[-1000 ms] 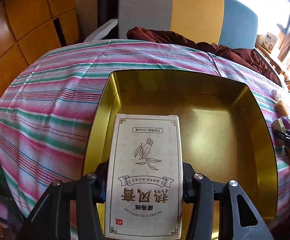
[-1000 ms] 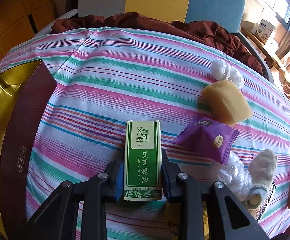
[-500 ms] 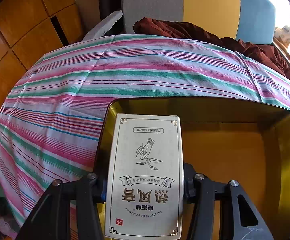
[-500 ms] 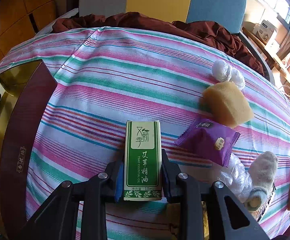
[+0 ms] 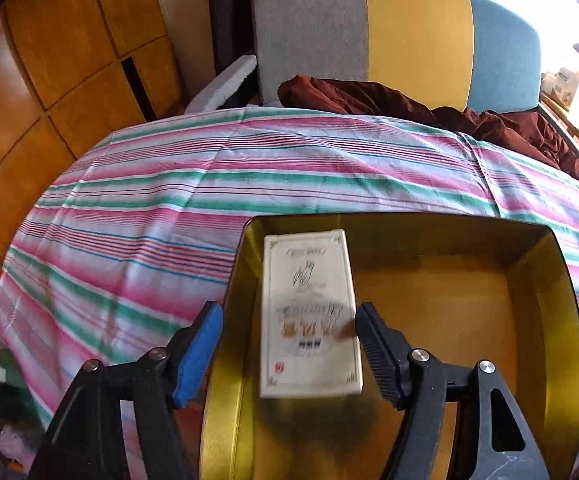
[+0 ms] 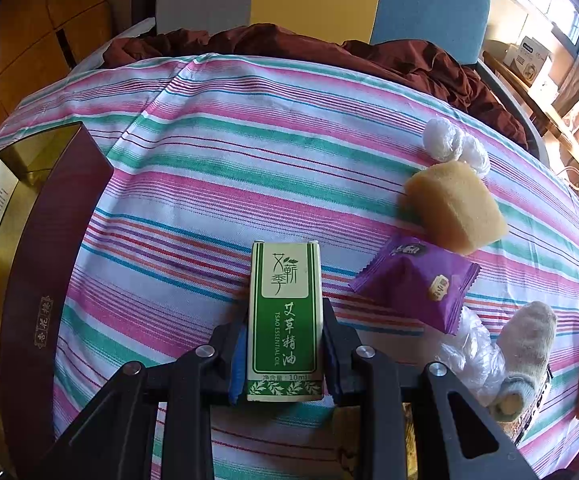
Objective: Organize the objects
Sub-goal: 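Lower the white box into the gold tray and open the left gripper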
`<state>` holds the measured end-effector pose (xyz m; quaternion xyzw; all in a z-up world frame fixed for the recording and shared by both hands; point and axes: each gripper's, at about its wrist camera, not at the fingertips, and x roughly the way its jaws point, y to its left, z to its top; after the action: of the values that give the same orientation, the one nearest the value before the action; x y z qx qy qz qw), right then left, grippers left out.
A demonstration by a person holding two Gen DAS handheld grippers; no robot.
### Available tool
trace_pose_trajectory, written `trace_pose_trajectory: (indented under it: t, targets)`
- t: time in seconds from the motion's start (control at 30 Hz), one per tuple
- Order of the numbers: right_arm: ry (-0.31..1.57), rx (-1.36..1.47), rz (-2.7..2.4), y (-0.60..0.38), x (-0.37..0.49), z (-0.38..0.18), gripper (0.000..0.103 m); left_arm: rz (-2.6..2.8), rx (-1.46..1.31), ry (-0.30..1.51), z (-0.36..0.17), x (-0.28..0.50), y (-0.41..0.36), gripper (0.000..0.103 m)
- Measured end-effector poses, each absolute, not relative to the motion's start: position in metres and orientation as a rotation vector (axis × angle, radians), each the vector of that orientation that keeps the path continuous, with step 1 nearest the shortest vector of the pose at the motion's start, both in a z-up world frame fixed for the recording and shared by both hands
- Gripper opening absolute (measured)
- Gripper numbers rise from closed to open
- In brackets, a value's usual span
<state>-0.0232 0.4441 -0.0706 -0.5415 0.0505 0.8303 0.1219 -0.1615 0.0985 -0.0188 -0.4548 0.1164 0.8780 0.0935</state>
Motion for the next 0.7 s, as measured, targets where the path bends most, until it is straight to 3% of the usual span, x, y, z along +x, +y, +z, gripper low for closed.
trace_pose_trajectory:
  t: [0.2, 0.3, 0.33, 0.43, 0.7]
  targets:
    - [0.151, -1.579, 2.423, 0.444, -0.023, -0.071, 0.030, 2.586, -1.333, 0.511, -0.031, -0.131, 0.107, 0.069]
    - [0.154, -1.578, 2.423, 0.444, -0.023, -0.070, 0.030, 2.618, -1.351, 0.546, -0.037, -0.136, 0.109, 0.061]
    - [0.152, -1.578, 2.423, 0.444, -0.023, -0.070, 0.030, 2.636, -1.362, 0.533, -0.037, -0.139, 0.108, 0.057]
    - [0.150, -1.576, 2.424, 0.444, -0.023, -0.070, 0.030, 2.695, -1.349, 0.529, -0.033, -0.143, 0.104, 0.057]
    - [0.131, -1.567, 2.426, 0.441, -0.022, -0.071, 0.030, 2.674, -1.314, 0.310, -0.015, -0.115, 0.091, 0.060]
